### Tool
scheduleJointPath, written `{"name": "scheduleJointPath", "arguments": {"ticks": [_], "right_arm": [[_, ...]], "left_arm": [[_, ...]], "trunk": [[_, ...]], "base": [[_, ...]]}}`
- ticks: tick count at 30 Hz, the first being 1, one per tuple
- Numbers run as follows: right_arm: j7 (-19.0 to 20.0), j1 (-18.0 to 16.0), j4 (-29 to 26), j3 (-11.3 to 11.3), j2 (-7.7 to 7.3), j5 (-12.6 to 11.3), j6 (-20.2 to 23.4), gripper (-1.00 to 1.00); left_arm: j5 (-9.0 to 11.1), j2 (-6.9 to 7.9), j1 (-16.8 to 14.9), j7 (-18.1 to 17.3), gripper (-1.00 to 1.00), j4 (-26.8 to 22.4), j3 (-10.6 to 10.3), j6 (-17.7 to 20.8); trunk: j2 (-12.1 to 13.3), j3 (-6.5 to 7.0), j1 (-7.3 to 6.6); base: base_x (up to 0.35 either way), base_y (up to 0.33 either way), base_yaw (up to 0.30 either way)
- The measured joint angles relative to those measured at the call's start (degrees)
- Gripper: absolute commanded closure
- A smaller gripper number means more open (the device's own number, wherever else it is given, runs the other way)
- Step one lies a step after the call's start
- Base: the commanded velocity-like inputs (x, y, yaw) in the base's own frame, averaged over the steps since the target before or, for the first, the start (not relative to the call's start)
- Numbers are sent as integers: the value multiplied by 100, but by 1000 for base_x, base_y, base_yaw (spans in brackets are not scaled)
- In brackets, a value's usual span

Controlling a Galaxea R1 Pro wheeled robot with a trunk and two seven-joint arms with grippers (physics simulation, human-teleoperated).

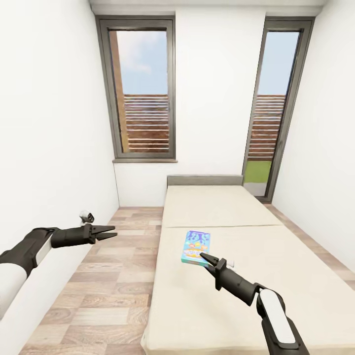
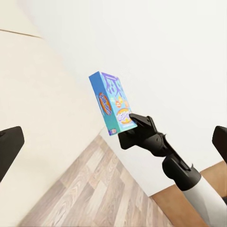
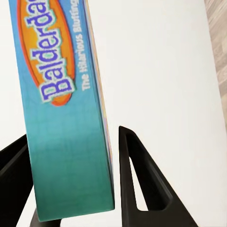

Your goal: Put all the toys in the child's room - the three board games (two on the bed and one on the table), the two jigsaw puzzles on the table, and the tennis ball on the table - inside the toy box on the table in the child's room.

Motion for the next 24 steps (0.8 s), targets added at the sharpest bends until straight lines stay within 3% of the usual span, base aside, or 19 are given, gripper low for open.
{"name": "scheduleJointPath", "arguments": {"ticks": [7,14,24], "right_arm": [[2,7,19,-10,3,9,-36,100],[25,39,31,12,0,1,-539,100],[22,46,107,-15,-14,16,-590,100]], "left_arm": [[-2,-14,3,0,-100,0,-22,4],[-2,-21,6,0,-100,0,-25,10],[-2,-22,6,0,-100,1,-13,5]], "trunk": [[281,126,-154],[562,251,-308],[963,431,-527]], "base": [[0,0,0],[0,0,0],[0,0,0]]}}
